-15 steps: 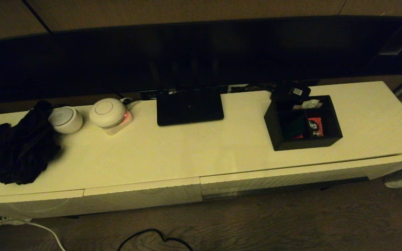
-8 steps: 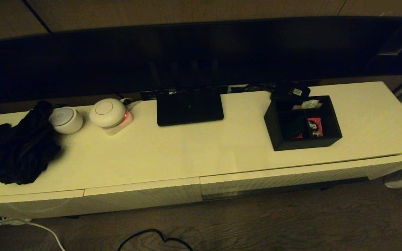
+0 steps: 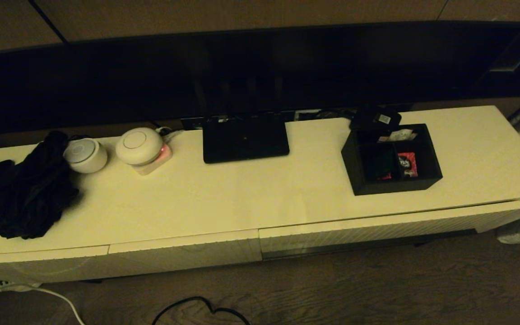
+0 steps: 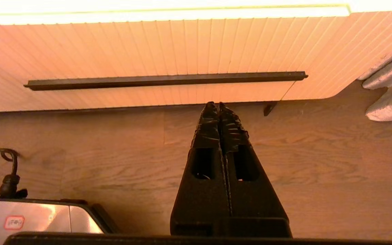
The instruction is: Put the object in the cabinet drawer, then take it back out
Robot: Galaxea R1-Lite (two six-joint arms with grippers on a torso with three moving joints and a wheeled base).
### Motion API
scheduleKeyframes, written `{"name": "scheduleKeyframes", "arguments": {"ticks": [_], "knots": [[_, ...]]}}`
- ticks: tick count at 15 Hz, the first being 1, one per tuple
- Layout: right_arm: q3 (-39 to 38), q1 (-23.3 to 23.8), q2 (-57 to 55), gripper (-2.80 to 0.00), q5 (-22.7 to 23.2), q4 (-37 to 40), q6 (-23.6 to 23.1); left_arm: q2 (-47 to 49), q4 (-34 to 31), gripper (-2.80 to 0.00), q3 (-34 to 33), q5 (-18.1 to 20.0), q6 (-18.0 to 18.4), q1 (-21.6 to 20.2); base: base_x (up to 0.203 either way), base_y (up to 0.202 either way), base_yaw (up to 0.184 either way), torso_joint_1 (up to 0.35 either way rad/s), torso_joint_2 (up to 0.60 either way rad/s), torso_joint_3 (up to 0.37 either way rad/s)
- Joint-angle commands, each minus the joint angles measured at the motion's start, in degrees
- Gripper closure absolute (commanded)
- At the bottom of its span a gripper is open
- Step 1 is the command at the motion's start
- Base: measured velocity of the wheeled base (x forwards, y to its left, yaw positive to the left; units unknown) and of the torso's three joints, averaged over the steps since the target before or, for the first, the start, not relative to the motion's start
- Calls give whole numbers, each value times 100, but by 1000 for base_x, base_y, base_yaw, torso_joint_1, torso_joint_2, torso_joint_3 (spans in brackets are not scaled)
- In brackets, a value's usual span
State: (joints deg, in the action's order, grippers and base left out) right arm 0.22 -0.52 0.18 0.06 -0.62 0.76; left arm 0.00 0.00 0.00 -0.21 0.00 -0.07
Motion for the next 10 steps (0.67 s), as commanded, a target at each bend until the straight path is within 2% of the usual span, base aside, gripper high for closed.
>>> {"name": "scheduleKeyframes", "arguments": {"ticks": [1, 10], "knots": [[-30, -1, -1, 0, 2, -8, 21, 0, 0, 0, -18, 2, 0, -1, 0, 0, 0, 0, 0, 0], [-22, -1, 7, 0, 19, 1, -5, 0, 0, 0, -18, -4, 0, -1, 0, 0, 0, 0, 0, 0]]}}
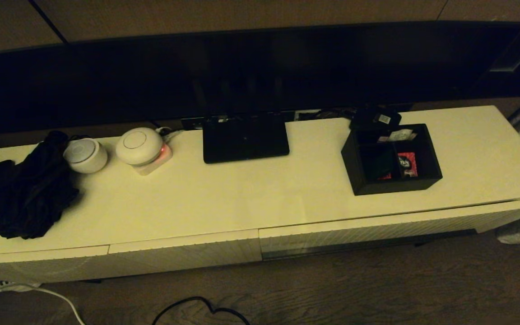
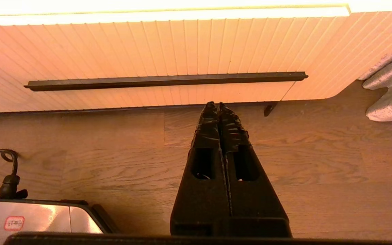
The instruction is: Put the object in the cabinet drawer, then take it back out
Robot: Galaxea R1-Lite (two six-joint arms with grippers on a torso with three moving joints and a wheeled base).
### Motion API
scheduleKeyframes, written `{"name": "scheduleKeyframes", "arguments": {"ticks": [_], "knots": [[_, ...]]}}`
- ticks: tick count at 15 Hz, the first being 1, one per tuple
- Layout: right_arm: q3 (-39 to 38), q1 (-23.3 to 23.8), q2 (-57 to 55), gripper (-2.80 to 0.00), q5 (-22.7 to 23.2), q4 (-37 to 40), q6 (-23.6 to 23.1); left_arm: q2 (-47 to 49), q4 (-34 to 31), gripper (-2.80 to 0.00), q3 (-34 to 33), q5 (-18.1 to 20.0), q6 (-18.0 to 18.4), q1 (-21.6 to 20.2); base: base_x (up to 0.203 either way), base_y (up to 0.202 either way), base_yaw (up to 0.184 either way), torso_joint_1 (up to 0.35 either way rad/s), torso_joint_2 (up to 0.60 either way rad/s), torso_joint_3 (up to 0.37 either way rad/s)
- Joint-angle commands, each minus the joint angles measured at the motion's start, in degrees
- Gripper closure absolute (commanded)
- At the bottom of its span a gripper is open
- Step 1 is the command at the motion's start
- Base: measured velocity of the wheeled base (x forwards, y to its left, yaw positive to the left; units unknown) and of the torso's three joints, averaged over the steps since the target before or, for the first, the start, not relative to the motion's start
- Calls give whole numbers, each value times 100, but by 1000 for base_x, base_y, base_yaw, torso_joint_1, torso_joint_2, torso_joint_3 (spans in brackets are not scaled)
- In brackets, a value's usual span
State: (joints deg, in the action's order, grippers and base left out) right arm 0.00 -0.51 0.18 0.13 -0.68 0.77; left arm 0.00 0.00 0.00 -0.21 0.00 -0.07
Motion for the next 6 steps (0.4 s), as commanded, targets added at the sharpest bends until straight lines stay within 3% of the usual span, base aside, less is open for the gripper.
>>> {"name": "scheduleKeyframes", "arguments": {"ticks": [1, 6], "knots": [[0, -2, -9, 0, 13, 7, 11, 0, 0, 0, -18, 3, 0, -1, 0, 0, 0, 0, 0, 0], [-7, -2, -1, 0, -13, 7, 2, 0, 0, 0, -18, 3, 0, -1, 0, 0, 0, 0, 0, 0]]}}
